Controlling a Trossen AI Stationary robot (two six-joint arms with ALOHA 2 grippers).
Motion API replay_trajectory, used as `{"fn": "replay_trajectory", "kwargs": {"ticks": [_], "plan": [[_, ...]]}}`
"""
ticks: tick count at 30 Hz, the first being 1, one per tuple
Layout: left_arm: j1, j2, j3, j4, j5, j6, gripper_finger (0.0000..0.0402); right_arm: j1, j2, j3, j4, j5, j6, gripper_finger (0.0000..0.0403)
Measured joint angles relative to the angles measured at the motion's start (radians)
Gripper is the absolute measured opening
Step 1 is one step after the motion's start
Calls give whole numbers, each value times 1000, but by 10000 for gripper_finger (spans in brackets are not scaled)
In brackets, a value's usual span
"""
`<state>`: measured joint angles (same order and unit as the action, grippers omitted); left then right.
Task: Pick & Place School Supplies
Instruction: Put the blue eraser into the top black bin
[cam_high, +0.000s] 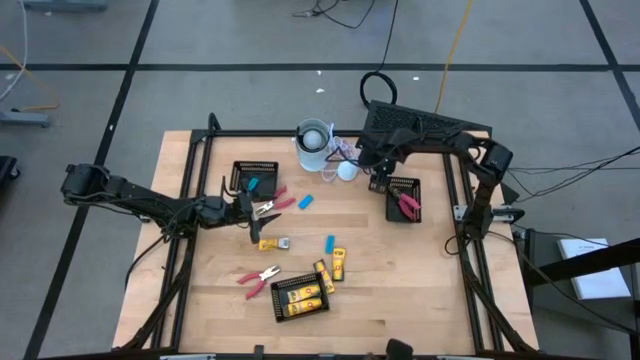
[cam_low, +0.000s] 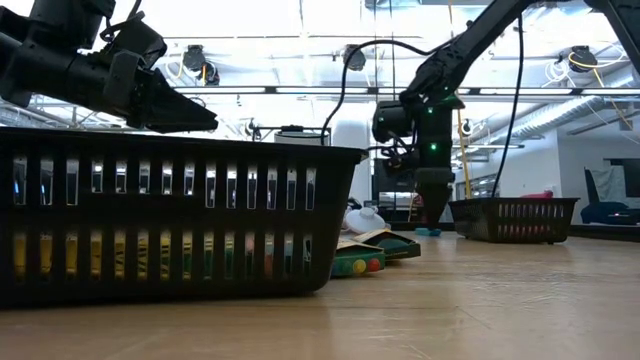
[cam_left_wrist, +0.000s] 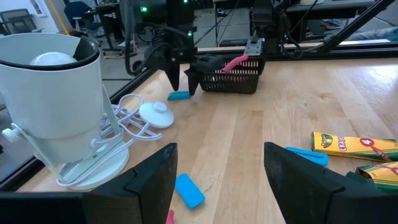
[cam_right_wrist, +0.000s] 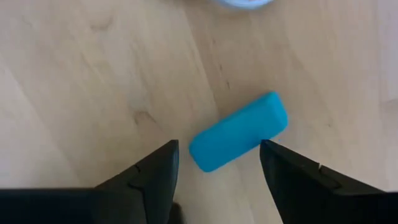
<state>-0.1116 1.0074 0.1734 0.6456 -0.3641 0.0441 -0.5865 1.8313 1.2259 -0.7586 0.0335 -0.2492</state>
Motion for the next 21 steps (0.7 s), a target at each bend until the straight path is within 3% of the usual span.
{"fn": "replay_trajectory", "kwargs": {"ticks": [16, 21], "plan": [[0, 0, 0, -1, 0, 6, 243, -69, -1, 1, 95, -191, 43, 212], [0, 0, 0, -1, 0, 3, 243, -67, 11, 1, 99, -190, 66, 212]]}}
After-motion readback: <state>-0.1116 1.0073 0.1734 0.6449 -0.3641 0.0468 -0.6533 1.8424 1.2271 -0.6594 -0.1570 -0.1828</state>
